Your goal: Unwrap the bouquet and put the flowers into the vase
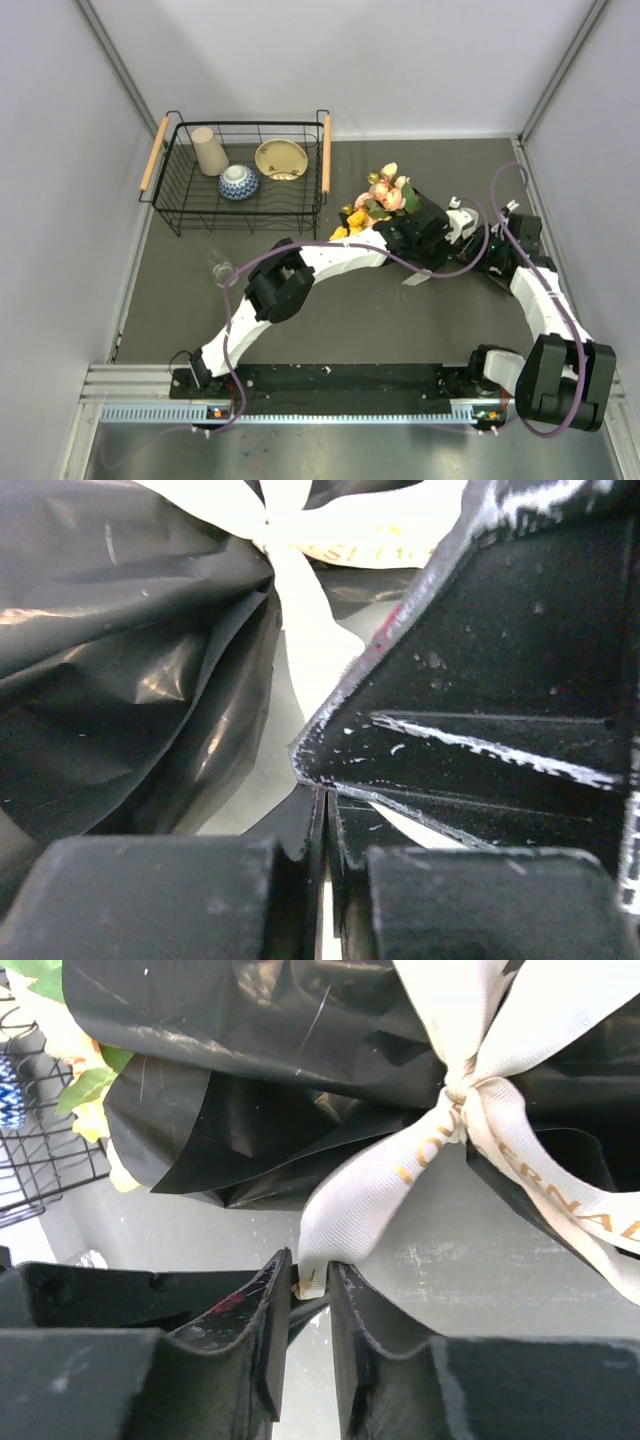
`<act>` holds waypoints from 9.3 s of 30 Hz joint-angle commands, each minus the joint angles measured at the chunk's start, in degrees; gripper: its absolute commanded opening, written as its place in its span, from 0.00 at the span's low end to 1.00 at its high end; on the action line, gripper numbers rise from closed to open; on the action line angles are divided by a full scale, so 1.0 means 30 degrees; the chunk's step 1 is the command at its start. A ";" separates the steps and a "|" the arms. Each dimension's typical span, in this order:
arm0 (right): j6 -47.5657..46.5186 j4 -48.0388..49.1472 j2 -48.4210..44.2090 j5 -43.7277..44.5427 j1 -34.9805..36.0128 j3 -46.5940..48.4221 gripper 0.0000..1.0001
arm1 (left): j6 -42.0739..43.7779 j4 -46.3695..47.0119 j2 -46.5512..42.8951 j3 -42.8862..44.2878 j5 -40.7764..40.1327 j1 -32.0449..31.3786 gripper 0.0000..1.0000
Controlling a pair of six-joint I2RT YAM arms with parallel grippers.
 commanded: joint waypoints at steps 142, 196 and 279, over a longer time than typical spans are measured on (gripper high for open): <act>0.1199 -0.6027 1.3684 1.1342 -0.3394 1.2854 0.73 | -0.3895 0.2748 -0.0808 -0.2521 0.5375 -0.0601 0.00; -0.0616 -0.0549 1.2659 1.4126 -0.1224 1.7099 0.00 | -0.3105 0.2425 -0.4728 -0.8494 0.4761 -0.0543 0.00; -0.2375 -0.4274 0.6629 0.5543 -0.0375 1.0545 0.39 | -0.3866 0.5415 -0.8290 -0.6093 0.6398 0.1039 0.45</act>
